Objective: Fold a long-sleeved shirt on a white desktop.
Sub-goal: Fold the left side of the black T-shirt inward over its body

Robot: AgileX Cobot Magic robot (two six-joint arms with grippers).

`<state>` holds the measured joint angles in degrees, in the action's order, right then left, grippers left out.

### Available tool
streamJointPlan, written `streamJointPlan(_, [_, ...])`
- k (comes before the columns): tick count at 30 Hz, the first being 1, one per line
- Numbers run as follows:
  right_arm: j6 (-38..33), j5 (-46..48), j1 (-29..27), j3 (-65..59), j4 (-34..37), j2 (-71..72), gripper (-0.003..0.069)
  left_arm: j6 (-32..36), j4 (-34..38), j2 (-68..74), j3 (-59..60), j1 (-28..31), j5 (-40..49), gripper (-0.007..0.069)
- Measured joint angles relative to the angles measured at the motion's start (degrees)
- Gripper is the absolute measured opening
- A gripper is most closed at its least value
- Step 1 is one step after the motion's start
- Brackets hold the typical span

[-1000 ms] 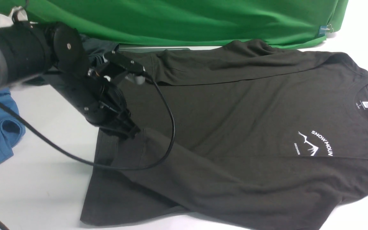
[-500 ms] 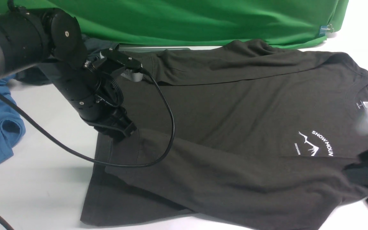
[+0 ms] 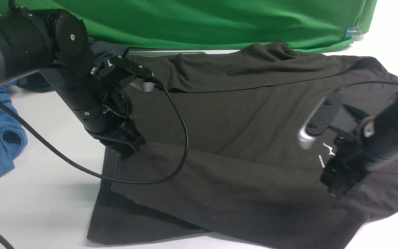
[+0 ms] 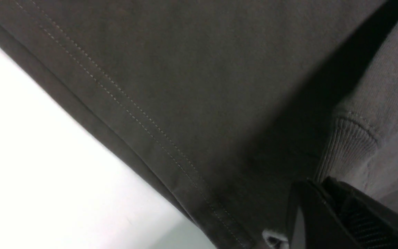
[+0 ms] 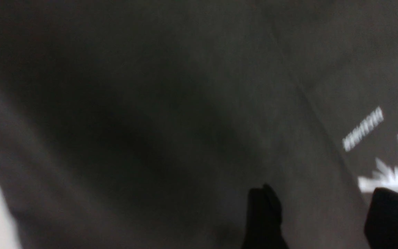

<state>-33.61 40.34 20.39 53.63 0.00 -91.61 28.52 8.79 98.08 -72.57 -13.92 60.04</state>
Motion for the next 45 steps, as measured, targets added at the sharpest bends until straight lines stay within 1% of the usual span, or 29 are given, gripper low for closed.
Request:
streamJointPlan(4, [-2.5, -0.8, -0.9, 3.4, 0.3, -6.6, 0.0384, 0.0, 0.0, 0.0, 0.0, 0.0, -0.1, 0.0034])
streamJointPlan(9, [-3.1, -0.9, -2.2, 6.5, 0.3, -12.6, 0.0384, 0.0, 0.0, 0.0, 0.0, 0.0, -0.2, 0.0034])
streamJointPlan(15, [-3.6, -0.6, -2.2, 7.7, 0.4, -14.1, 0.0384, 0.0, 0.0, 0.0, 0.0, 0.0, -1.0, 0.0034])
streamJointPlan(18, [-3.9, -0.1, -2.2, 7.7, 0.9, -14.1, 0.0333, -0.1, 0.0, 0.0, 0.0, 0.0, -1.2, 0.0034])
streamJointPlan(19, [-4.0, 0.0, -2.2, 7.7, 1.0, -14.1, 0.0328, -0.1, 0.0, 0.0, 0.0, 0.0, -1.2, 0.0034])
streamJointPlan(20, [-4.1, 0.4, -2.2, 7.7, 1.4, -14.1, 0.0270, -0.1, 0.0, 0.0, 0.0, 0.0, -1.2, 0.0034])
streamJointPlan(21, [-4.1, 0.9, -2.2, 7.7, 1.7, -14.1, 0.0228, -0.1, 0.0, 0.0, 0.0, 0.0, -1.3, 0.0034])
streamJointPlan(22, [-4.1, 1.1, -2.2, 7.7, 1.8, -14.1, 0.0211, -0.1, 0.0, 0.0, 0.0, 0.0, -1.3, 0.0034])
streamJointPlan(23, [-4.1, 1.4, -2.2, 7.7, 1.9, -14.1, 0.0175, -0.1, 0.0, 0.0, 0.0, 0.0, -1.3, 0.0034])
streamJointPlan(24, [-4.0, 1.8, -2.2, 7.7, 2.1, -14.1, 0.0105, -0.1, 0.0, 0.0, 0.0, 0.0, -1.4, 0.0034])
streamJointPlan(26, [-3.4, 2.1, -2.2, 7.8, 2.3, -14.1, 0.0057, -0.1, 0.0, 0.0, 0.1, 0.0, -1.4, 0.0034])
streamJointPlan(28, [-2.9, 2.2, -2.2, 7.8, 2.3, -14.1, 0.0032, -0.1, 0.0, 0.0, 0.1, 0.0, -1.5, 0.0034])
streamJointPlan(36, [0.5, 2.4, -2.2, 7.7, 1.3, -10.9, 0.0020, -0.1, 0.0, 0.0, 0.1, 0.0, -2.8, 0.0034])
streamJointPlan(39, [3.3, 1.8, -2.2, 7.7, 0.0, -9.3, 0.0020, -0.1, 0.0, 0.0, 0.1, 0.0, -4.2, 0.0034])
streamJointPlan(45, [6.2, 0.8, -2.2, 7.7, -0.6, -9.2, 0.0020, 0.0, -0.5, 0.0, 0.1, 0.0, -7.3, 0.0034])
